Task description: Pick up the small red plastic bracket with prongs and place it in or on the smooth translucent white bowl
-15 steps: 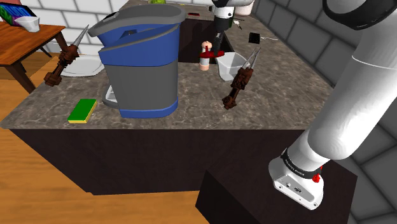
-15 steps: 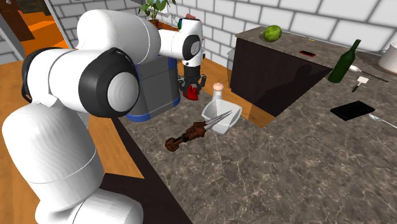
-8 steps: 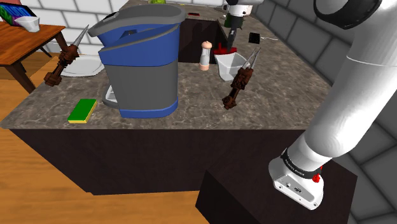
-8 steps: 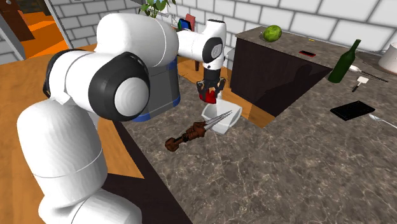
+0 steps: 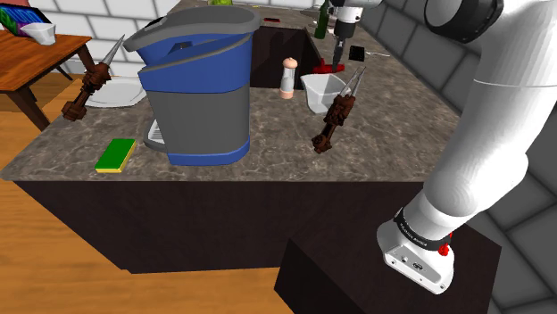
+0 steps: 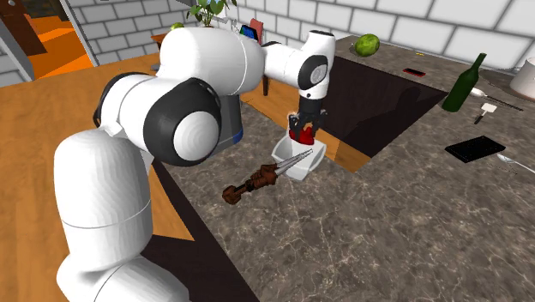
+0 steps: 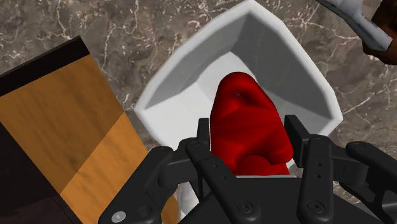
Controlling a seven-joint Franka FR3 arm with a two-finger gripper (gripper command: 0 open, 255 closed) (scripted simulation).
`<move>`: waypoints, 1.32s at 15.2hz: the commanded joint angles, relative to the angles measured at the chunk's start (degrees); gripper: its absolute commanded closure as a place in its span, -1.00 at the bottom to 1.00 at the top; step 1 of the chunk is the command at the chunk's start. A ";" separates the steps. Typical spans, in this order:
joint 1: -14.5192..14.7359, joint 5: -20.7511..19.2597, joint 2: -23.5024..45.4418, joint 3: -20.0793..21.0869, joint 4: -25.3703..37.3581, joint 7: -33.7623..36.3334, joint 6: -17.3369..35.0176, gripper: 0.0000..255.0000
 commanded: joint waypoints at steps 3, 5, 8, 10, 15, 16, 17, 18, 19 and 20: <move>-0.26 0.33 0.82 0.02 -1.86 -0.60 2.66 1.00; -0.26 0.48 1.20 0.08 -2.88 -0.70 4.03 1.00; -0.28 0.73 1.85 0.19 -4.30 -0.87 6.07 1.00; -0.30 0.91 2.34 0.27 -5.16 -0.99 7.40 1.00; -0.32 1.02 2.63 0.32 -5.62 -1.06 8.14 1.00; -0.32 1.02 2.63 0.32 -5.62 -1.06 8.14 1.00; -0.32 1.02 2.63 0.32 -5.62 -1.06 8.14 1.00; -0.32 1.02 2.63 0.32 -5.62 -1.06 8.14 1.00; -0.32 1.02 2.63 0.32 -5.62 -1.06 8.14 1.00; -0.32 1.02 2.63 0.32 -5.62 -1.06 8.14 -1.00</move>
